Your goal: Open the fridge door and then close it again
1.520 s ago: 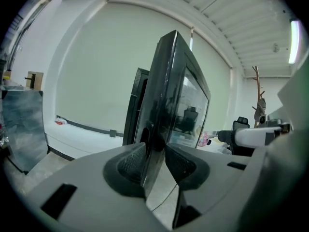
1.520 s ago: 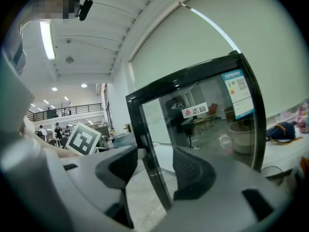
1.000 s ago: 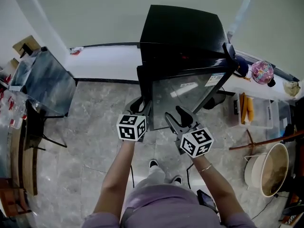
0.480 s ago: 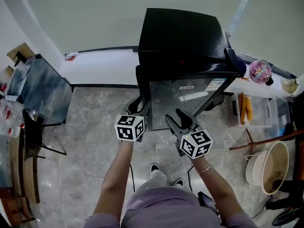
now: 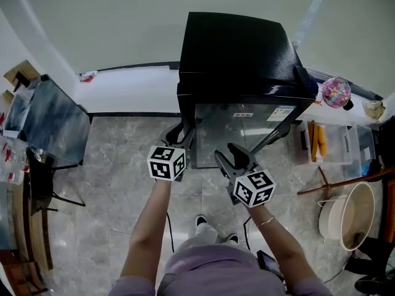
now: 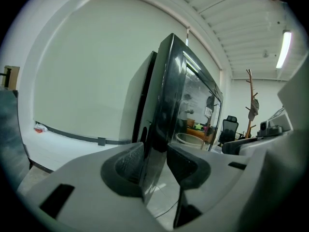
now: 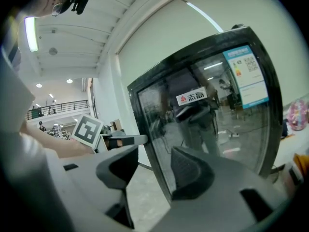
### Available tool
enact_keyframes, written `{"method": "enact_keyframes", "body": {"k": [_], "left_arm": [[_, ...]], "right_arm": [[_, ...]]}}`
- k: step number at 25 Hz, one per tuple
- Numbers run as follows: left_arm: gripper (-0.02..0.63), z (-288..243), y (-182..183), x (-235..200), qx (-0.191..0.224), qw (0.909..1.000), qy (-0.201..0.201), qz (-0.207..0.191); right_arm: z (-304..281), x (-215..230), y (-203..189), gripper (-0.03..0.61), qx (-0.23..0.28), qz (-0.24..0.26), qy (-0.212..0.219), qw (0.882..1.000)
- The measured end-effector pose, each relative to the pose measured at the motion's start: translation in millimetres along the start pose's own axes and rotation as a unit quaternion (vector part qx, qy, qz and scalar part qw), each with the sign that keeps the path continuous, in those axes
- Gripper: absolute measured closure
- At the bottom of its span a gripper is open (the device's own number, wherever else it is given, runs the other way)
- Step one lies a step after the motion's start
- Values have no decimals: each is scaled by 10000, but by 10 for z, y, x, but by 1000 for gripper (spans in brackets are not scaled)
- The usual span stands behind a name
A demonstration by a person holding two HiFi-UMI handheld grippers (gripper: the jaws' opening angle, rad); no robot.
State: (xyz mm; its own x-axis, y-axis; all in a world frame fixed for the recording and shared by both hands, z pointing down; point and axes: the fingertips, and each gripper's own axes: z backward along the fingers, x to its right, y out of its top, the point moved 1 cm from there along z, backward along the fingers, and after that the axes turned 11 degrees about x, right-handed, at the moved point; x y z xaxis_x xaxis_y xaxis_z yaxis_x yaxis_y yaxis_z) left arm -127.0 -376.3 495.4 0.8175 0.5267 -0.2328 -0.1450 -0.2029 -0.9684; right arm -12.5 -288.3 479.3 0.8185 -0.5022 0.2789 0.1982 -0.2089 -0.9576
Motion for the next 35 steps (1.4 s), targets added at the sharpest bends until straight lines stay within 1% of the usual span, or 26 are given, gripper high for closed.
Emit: {"method": "enact_keyframes", "body": {"k": [11, 14, 17, 23, 30, 35], "left_arm": [[475, -204, 30, -104, 5, 9999, -119, -19], [474, -197, 27, -101, 8, 9999, -104, -60], [474, -151, 36, -122, -16, 9999, 6, -118], [477, 117, 60, -141, 51, 9994, 304, -149], [536, 586, 60, -29, 135, 9982, 509, -298], [574, 916, 9, 56, 153, 9971, 660, -361]], "right_arm": [[-46, 159, 4, 367, -30, -7, -195, 9998], [-53, 136, 16, 368, -23, -17, -183, 9998], [-59, 87, 30, 370, -6, -32, -143, 9999], [6, 8, 85, 385, 42, 3, -70, 10000], [108, -162, 131, 417, 76, 109, 103, 9999], [188, -266, 98, 469, 11, 206, 177, 9996]]}}
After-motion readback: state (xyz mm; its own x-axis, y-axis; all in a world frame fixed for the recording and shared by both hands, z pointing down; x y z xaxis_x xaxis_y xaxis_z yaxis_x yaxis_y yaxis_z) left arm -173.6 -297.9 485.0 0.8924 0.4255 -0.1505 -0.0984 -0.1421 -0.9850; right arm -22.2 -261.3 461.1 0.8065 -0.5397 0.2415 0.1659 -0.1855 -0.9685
